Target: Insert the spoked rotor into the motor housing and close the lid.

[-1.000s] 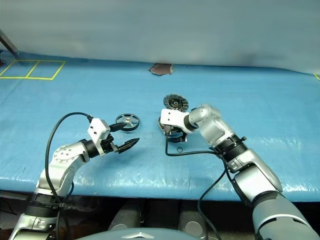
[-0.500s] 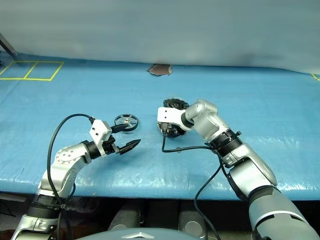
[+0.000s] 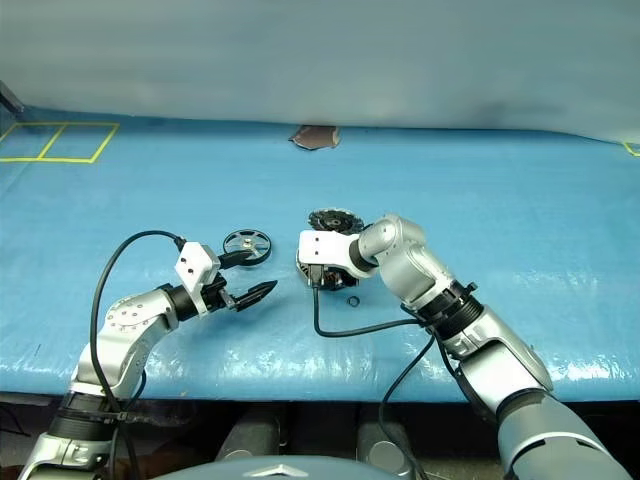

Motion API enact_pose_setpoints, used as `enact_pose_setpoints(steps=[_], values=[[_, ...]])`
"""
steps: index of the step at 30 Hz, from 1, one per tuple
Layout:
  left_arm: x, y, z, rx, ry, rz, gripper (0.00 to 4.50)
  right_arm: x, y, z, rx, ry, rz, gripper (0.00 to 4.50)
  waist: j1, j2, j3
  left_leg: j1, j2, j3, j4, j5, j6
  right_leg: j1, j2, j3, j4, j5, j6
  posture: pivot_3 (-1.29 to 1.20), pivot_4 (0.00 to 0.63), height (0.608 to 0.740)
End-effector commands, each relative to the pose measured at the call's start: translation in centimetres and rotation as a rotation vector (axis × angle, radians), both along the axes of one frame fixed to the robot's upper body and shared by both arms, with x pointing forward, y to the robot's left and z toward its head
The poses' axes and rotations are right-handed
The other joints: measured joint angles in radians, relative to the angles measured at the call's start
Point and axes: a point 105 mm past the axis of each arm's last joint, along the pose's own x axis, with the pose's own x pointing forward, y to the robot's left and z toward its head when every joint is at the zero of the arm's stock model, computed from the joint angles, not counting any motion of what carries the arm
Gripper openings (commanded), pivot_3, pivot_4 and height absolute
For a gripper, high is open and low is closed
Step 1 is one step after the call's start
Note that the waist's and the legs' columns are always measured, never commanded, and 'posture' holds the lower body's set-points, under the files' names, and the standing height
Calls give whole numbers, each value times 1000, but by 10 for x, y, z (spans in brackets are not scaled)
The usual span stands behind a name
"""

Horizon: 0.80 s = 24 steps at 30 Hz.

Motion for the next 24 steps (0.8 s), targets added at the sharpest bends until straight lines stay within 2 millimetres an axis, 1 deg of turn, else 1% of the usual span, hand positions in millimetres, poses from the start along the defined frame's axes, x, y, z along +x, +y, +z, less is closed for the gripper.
enact_pose_setpoints(steps=[1, 3, 8, 10, 11, 13, 14, 16, 18, 19, 21, 23, 24], values=[[-1, -1, 15, -5, -60, -9, 4500, -21, 14, -7, 17, 66, 72, 2187, 0, 0, 0, 0, 0, 0, 0, 0, 0, 0, 0, 0, 0, 0, 0, 0, 150, 740], [0, 0, 14, -3, -62, -3, 4500, -26, 15, -13, 6, 78, 79, 2187, 0, 0, 0, 0, 0, 0, 0, 0, 0, 0, 0, 0, 0, -1, 0, 0, 150, 740], [0, 2, 14, -4, -66, 10, 4500, -29, 17, -25, -4, 106, 60, 2187, -1, 0, 0, 2, 1, 0, 0, 0, -1, 1, 0, -1, 0, -1, 0, 0, 150, 740], [0, 2, 14, -3, -66, 11, 4500, -26, 19, -28, 6, 102, 27, 2870, -3, -1, -1, 3, 2, 0, 0, 0, -1, 1, 1, -1, 0, -1, -1, 0, 150, 740], [0, 2, 14, -2, -66, 12, 4500, -24, 20, -28, 11, 98, 12, 3107, -3, -1, -1, 3, 2, 0, 0, 0, -1, 2, 2, -1, 0, -2, -2, 0, 150, 740], [0, 2, 14, -4, -66, 13, 4500, -17, 23, -24, 56, 72, -35, 3776, -4, -1, -1, 3, 3, 0, -1, 0, -1, 1, 2, -1, 1, -2, -2, 0, 150, 740], [0, 2, 14, -5, -66, 13, 4500, -16, 27, -17, 97, 68, -48, 4030, -5, -1, -1, 3, 4, 0, -1, 0, -2, 1, 3, -1, 1, -2, -2, 0, 150, 740], [-1, 1, 15, -8, -64, 10, 4500, -18, 35, 2, 213, 85, -69, 4030, -6, -1, -1, 3, 4, 0, -1, 1, -2, 1, 3, -1, 1, -2, -2, 0, 150, 740], [-1, 1, 15, -10, -63, 8, 4500, -23, 38, 21, 304, 93, -76, 4030, -5, 0, 0, 2, 5, 0, -1, 1, -3, 1, 4, -1, 2, -2, -3, 0, 150, 740], [-1, 1, 15, -11, -62, 8, 4500, -25, 38, 26, 327, 94, -79, 4030, -5, 0, 0, 1, 5, 0, -1, 1, -3, 0, 4, -1, 1, -2, -3, 0, 150, 740], [-1, 0, 15, -13, -59, 3, 4500, -27, 34, 39, 396, 86, -107, 4030, -6, 0, 0, 0, 4, 0, -1, 1, -3, -1, 4, -1, 1, -2, -2, 0, 150, 740], [-1, -2, 15, -20, -56, -9, 4500, -26, 23, 53, 478, 50, -165, 4030, 0, 0, 0, 0, 4, -1, -3, 1, -3, -2, 4, -1, 1, -2, -3, 0, 150, 740], [-1, -2, 15, -22, -56, -14, 4500, -24, 17, 57, 500, 24, -193, 4030, 4, 0, 0, 0, 4, -1, -3, 1, -3, -2, 4, -1, 1, -2, -3, 0, 150, 740]])
